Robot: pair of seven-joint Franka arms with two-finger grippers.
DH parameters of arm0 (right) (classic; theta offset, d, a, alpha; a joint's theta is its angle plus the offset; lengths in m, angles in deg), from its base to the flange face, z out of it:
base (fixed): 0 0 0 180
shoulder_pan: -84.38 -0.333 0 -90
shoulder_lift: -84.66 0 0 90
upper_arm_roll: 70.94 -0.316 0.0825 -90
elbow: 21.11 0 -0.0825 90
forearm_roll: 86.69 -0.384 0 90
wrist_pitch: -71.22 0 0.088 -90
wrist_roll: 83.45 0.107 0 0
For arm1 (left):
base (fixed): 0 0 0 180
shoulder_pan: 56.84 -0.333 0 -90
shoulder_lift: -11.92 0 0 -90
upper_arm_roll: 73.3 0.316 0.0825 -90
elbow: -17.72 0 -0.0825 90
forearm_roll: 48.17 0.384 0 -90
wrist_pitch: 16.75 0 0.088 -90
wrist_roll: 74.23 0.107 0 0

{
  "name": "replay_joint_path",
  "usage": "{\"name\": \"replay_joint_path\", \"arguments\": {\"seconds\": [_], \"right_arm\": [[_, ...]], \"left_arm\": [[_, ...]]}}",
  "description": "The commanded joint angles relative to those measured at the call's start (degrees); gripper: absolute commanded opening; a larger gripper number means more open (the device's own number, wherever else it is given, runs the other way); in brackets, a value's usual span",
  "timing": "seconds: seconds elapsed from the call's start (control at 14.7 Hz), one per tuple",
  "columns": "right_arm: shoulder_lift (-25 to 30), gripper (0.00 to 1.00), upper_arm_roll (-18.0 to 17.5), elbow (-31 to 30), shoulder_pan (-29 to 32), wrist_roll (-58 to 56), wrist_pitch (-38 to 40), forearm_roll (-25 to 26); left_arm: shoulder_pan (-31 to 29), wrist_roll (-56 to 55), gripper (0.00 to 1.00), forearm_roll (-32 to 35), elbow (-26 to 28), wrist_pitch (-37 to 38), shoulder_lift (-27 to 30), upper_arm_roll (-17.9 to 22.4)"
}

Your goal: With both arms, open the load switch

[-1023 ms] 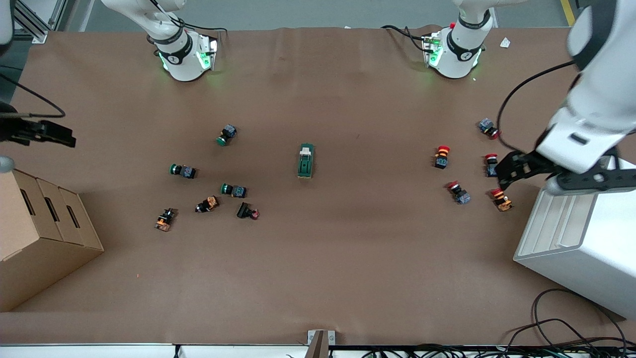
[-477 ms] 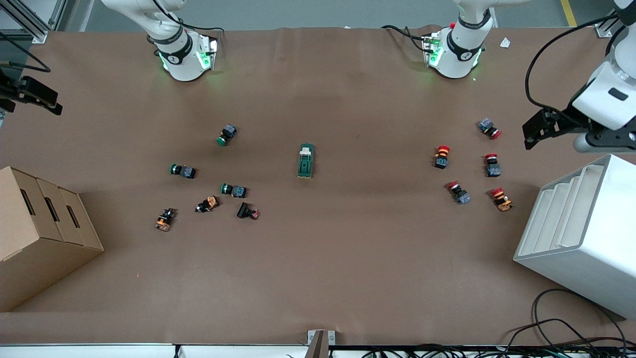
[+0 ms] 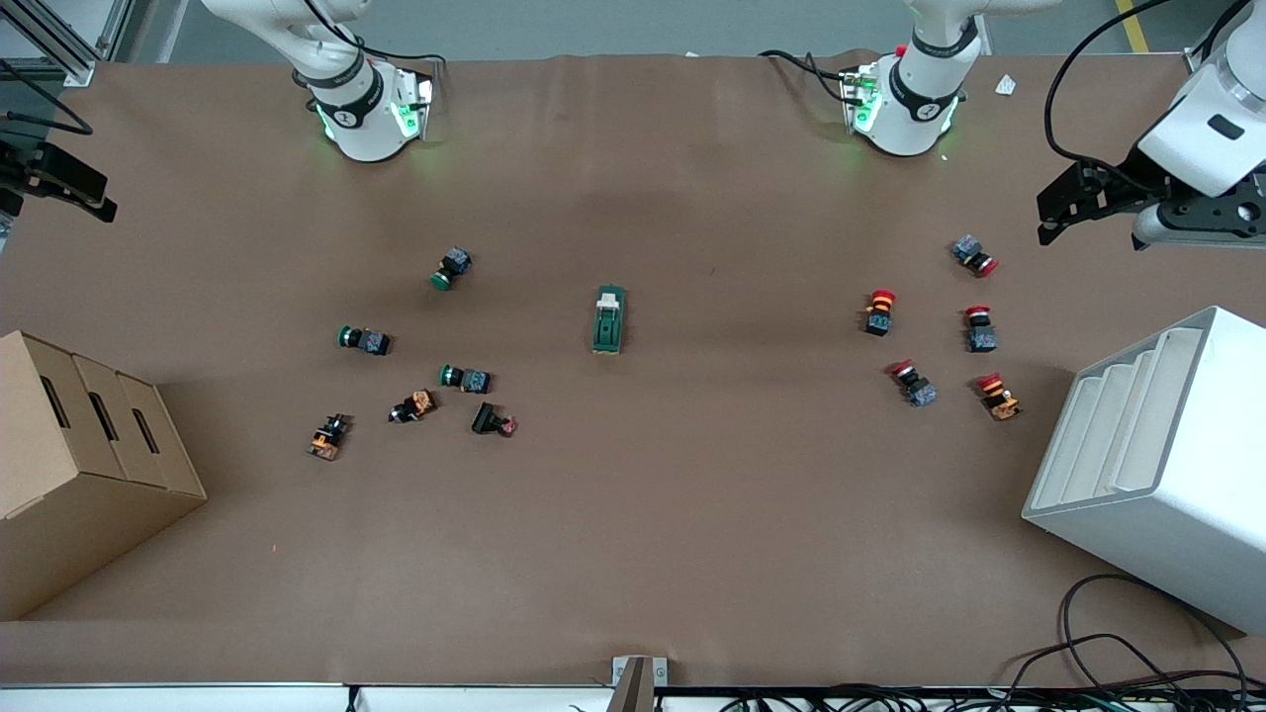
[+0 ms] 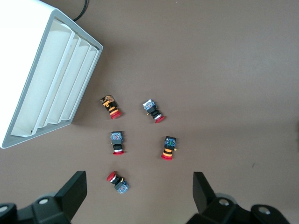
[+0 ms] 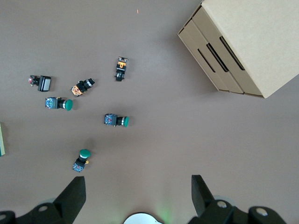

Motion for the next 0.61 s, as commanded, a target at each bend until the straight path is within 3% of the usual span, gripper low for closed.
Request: {"name": "replay_joint_path", "arguments": {"seconds": [0.0,0.2,0.55], "right_arm": [[1.74,1.0,0.07,-2.14,0.58,0.01,-0.11,-1.26],[1.74,1.0,0.25,-2.14,0.67,0.19,-0.38,-4.24],[1.74,1.0,-0.01,-2.05,0.41,0.1,-0.64,-3.99]], "left_arm": [[0.26,1.56,1.0,-0.73,1.11,0.01,1.24,0.66],[0.26,1.65,1.0,-0.73,0.67,0.1,1.15,0.57],[0.52,0.42,1.0,-0.82,-1.88,1.24,0.27,0.31]]}}
